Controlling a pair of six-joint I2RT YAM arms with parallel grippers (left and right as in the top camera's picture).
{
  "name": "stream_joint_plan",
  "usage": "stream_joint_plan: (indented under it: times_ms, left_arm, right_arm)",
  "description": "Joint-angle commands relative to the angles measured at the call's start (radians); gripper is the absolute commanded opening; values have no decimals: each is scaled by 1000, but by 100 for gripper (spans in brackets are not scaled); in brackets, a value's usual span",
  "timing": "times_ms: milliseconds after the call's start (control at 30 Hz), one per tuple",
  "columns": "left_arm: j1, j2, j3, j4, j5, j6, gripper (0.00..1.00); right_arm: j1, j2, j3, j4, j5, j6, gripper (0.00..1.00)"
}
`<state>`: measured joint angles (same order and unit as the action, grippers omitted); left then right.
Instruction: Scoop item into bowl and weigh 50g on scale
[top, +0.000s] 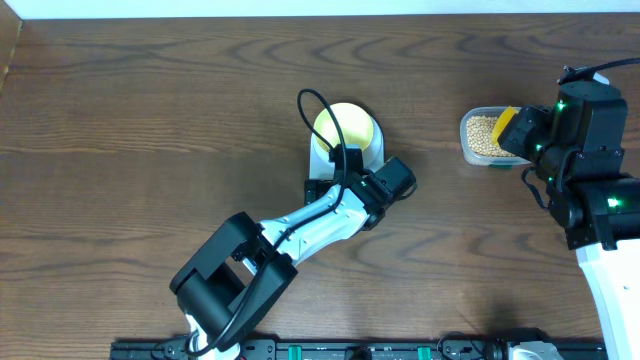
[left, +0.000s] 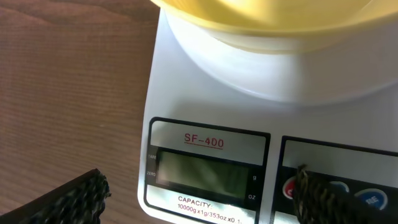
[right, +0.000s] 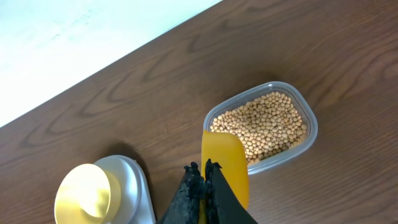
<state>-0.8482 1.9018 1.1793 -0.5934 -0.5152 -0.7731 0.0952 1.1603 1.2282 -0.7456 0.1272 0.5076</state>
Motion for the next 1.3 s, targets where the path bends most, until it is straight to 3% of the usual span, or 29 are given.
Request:
stream_joint_plan:
  times_ms: [0,1267]
  left_arm:
    - [0,13,-6,1,-21,16,96]
    - [1,37,-6,5,-21,21,96]
  right_arm:
    - [-5,-10,21,0,-6,0,1]
    - [-5,-10,21,3,-7,-8,1]
